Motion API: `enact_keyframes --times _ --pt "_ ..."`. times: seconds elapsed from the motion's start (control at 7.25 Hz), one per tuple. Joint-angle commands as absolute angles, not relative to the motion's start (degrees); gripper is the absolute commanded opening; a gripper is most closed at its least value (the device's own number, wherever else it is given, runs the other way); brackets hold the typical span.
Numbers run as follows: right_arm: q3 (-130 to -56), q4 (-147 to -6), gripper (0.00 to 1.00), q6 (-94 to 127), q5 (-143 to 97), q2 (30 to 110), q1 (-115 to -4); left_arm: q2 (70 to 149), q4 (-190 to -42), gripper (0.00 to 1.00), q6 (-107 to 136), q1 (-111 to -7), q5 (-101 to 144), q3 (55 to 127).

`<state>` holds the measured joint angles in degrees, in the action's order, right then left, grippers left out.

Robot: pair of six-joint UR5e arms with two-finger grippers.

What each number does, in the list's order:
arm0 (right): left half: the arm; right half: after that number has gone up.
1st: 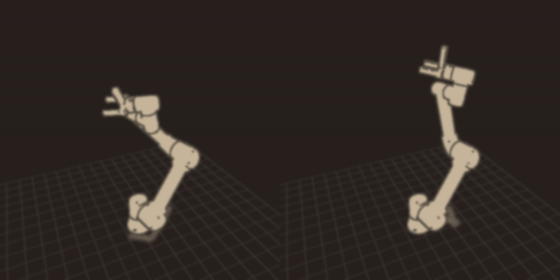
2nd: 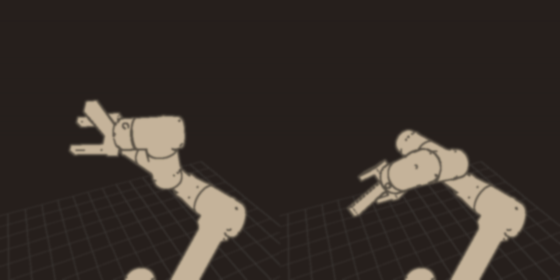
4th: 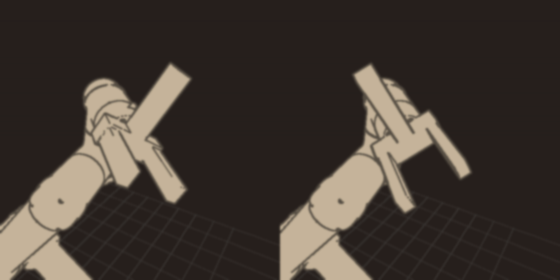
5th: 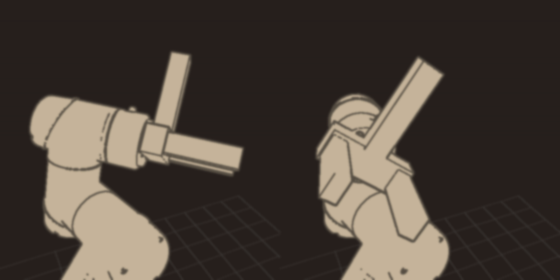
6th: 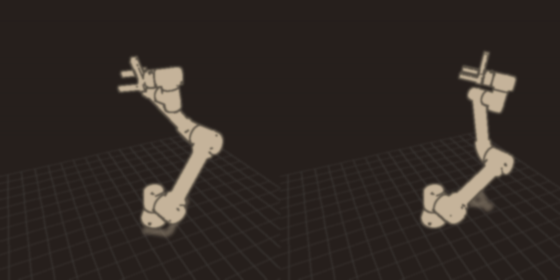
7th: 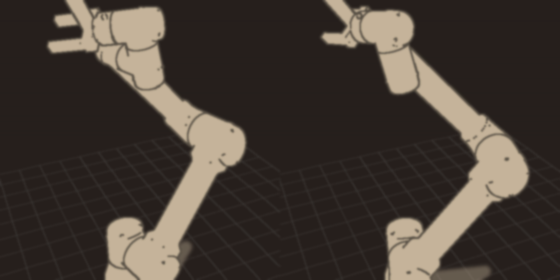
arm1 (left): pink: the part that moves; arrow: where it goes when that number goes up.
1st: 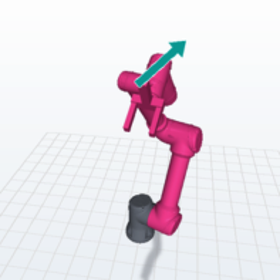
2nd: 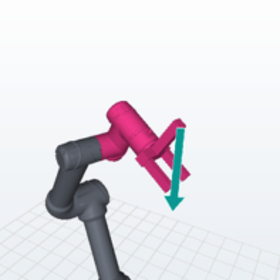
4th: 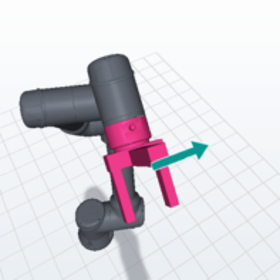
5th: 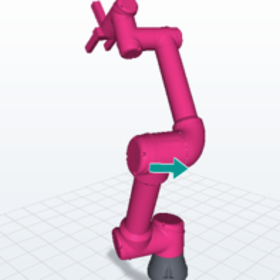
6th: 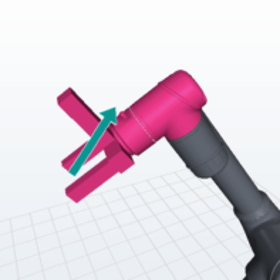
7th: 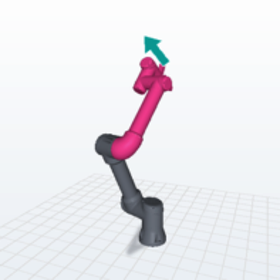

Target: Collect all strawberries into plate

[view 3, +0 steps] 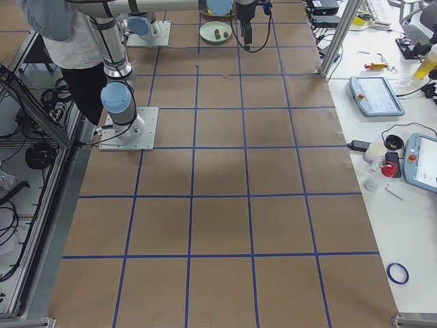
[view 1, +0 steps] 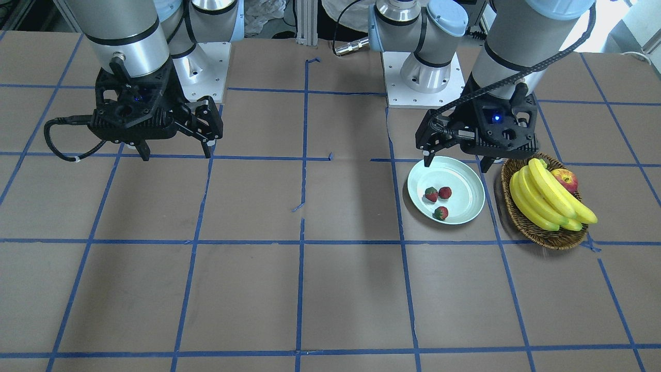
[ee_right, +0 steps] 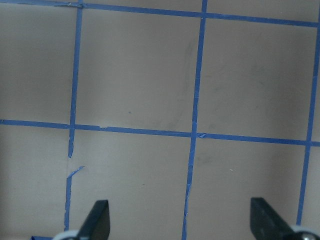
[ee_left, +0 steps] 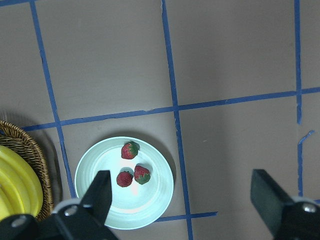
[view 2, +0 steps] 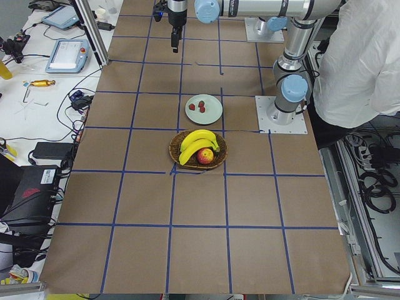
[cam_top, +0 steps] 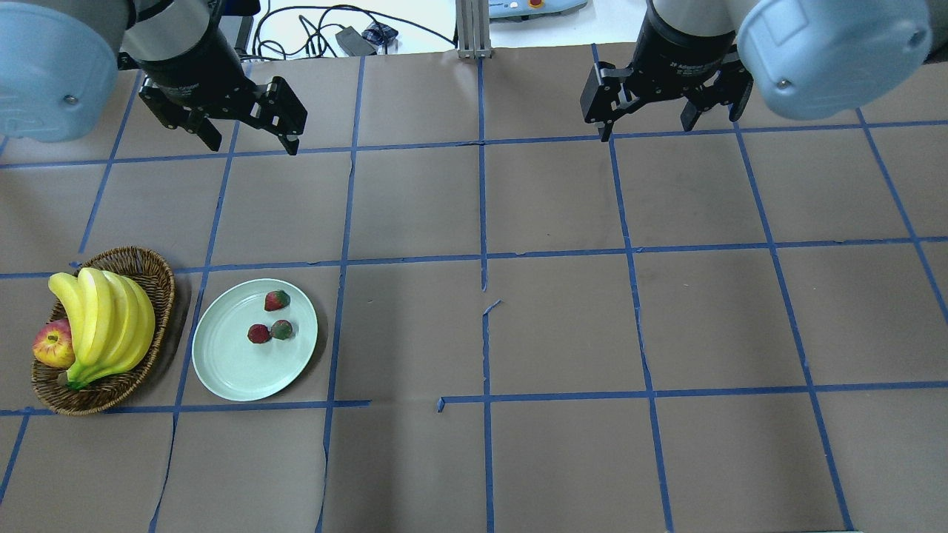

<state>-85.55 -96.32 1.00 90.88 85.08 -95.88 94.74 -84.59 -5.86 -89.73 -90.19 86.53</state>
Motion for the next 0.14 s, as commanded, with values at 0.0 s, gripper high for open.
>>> enact_keyframes --times 0.0 --pt "-85.61 -96.42 1.0 1.14 90.79 85.08 -95.89 94.49 -84.55 1.0 -4.66 -89.74 -88.86 86.75"
